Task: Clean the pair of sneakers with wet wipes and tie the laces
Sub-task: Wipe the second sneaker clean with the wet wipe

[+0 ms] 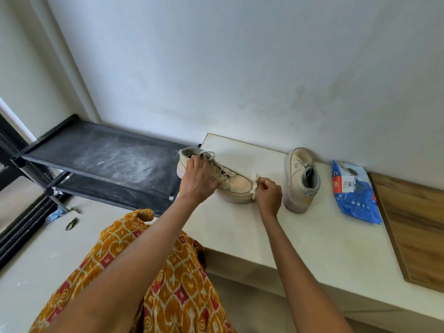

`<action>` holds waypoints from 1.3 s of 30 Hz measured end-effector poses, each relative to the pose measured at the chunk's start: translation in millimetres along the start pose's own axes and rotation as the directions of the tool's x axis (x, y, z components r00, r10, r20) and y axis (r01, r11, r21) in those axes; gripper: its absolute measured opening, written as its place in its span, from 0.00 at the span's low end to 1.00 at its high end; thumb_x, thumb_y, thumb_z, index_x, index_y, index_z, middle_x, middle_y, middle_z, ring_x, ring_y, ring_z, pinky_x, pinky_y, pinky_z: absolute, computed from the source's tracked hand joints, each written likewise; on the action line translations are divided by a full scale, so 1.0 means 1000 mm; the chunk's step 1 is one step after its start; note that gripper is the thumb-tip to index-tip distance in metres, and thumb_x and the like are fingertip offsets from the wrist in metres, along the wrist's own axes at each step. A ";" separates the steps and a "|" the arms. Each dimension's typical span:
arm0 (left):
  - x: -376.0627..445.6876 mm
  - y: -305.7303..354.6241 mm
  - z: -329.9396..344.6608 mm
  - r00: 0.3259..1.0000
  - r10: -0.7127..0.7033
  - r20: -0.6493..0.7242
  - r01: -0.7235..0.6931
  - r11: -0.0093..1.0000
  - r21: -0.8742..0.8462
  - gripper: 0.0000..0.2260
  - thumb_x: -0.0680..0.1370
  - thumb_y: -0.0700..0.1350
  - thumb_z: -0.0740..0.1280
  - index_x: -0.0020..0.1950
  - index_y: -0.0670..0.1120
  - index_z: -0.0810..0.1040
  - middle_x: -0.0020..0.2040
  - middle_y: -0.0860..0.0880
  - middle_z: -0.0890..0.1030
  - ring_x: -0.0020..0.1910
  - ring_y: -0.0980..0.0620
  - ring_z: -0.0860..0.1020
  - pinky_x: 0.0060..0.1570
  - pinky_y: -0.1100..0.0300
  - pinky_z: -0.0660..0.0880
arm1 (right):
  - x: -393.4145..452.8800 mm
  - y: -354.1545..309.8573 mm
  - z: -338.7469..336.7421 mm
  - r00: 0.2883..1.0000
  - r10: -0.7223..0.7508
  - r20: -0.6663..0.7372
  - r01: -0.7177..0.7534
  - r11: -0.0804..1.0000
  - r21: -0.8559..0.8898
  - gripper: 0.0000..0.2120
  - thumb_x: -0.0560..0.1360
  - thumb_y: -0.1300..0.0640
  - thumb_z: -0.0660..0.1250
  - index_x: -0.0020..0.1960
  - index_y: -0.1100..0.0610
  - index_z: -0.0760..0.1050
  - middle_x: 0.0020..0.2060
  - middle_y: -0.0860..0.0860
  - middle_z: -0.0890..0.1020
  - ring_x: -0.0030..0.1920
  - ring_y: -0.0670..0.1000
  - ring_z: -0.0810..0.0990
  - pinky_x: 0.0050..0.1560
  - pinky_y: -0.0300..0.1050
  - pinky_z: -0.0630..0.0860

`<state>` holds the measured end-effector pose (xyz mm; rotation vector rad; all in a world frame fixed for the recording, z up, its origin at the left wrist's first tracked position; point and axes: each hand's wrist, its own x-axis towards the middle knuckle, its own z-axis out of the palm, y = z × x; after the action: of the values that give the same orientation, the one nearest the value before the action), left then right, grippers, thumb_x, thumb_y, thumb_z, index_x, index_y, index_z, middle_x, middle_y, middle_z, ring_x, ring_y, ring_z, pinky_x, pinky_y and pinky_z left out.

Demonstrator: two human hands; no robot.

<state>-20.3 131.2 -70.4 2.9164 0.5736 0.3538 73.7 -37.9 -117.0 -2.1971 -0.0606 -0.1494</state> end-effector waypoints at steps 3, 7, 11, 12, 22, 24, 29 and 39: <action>-0.001 0.001 -0.003 1.000 -0.004 0.001 0.004 1.000 0.008 0.40 0.72 0.65 0.64 0.71 0.38 0.60 0.62 0.41 0.67 0.63 0.43 0.64 0.68 0.53 0.59 | 0.006 -0.002 0.004 0.997 0.042 0.059 -0.041 0.999 -0.020 0.11 0.74 0.61 0.62 0.47 0.54 0.82 0.43 0.56 0.83 0.49 0.59 0.78 0.40 0.46 0.70; -0.002 0.004 -0.004 1.000 -0.018 -0.008 0.018 1.000 -0.018 0.41 0.70 0.66 0.65 0.71 0.38 0.60 0.62 0.41 0.67 0.63 0.43 0.64 0.68 0.53 0.60 | -0.043 0.010 -0.008 0.993 -0.045 -0.113 0.049 0.998 0.037 0.06 0.74 0.62 0.67 0.48 0.58 0.82 0.39 0.56 0.83 0.44 0.58 0.76 0.40 0.45 0.71; -0.001 0.012 -0.003 0.991 -0.112 0.070 0.120 0.987 -0.111 0.46 0.69 0.68 0.65 0.73 0.37 0.56 0.67 0.39 0.63 0.69 0.40 0.59 0.72 0.51 0.55 | -0.061 0.022 -0.015 0.989 -0.103 -0.102 0.101 0.995 -0.024 0.05 0.73 0.63 0.69 0.47 0.59 0.83 0.39 0.56 0.83 0.43 0.60 0.76 0.43 0.54 0.75; -0.001 0.016 -0.002 0.985 -0.142 0.102 0.153 0.981 -0.119 0.48 0.69 0.68 0.65 0.74 0.36 0.54 0.70 0.38 0.61 0.72 0.39 0.54 0.73 0.51 0.52 | -0.052 0.019 -0.015 0.989 -0.086 -0.120 0.086 0.996 -0.005 0.06 0.73 0.63 0.68 0.47 0.59 0.83 0.39 0.56 0.83 0.44 0.60 0.76 0.44 0.54 0.75; 0.005 0.018 -0.001 0.977 -0.088 0.193 0.117 0.983 -0.143 0.51 0.70 0.64 0.67 0.76 0.35 0.44 0.76 0.39 0.48 0.76 0.43 0.42 0.73 0.54 0.42 | -0.020 0.005 0.000 0.999 0.044 0.012 -0.044 0.999 0.017 0.08 0.75 0.59 0.63 0.46 0.57 0.82 0.40 0.57 0.83 0.47 0.61 0.77 0.38 0.42 0.64; 0.011 0.010 -0.008 0.967 0.019 0.253 0.030 0.981 -0.189 0.49 0.72 0.60 0.69 0.76 0.37 0.42 0.77 0.42 0.44 0.76 0.46 0.40 0.73 0.55 0.43 | -0.046 0.012 -0.004 1.000 0.020 -0.007 -0.019 0.997 0.074 0.08 0.75 0.58 0.64 0.47 0.58 0.82 0.39 0.56 0.82 0.44 0.59 0.78 0.37 0.41 0.64; 0.020 0.003 -0.011 0.946 0.169 0.277 -0.142 0.983 -0.115 0.49 0.71 0.59 0.69 0.76 0.39 0.41 0.78 0.42 0.44 0.76 0.46 0.42 0.73 0.56 0.41 | -0.054 0.014 -0.014 0.999 -0.037 0.039 0.034 0.997 0.070 0.06 0.73 0.58 0.67 0.46 0.57 0.82 0.39 0.55 0.82 0.43 0.56 0.78 0.39 0.43 0.70; 0.019 0.010 -0.005 0.959 0.140 0.245 -0.200 0.950 0.238 0.46 0.72 0.65 0.63 0.77 0.49 0.37 0.77 0.40 0.44 0.76 0.41 0.39 0.72 0.44 0.39 | -0.027 -0.001 -0.006 0.983 -0.071 0.170 0.076 0.997 -0.020 0.12 0.75 0.50 0.67 0.50 0.56 0.82 0.43 0.54 0.83 0.47 0.56 0.78 0.40 0.46 0.73</action>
<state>-1.0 130.2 -59.4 3.2088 0.3571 -0.0425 46.8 -41.7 -116.5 -2.2304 -0.2364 -0.0045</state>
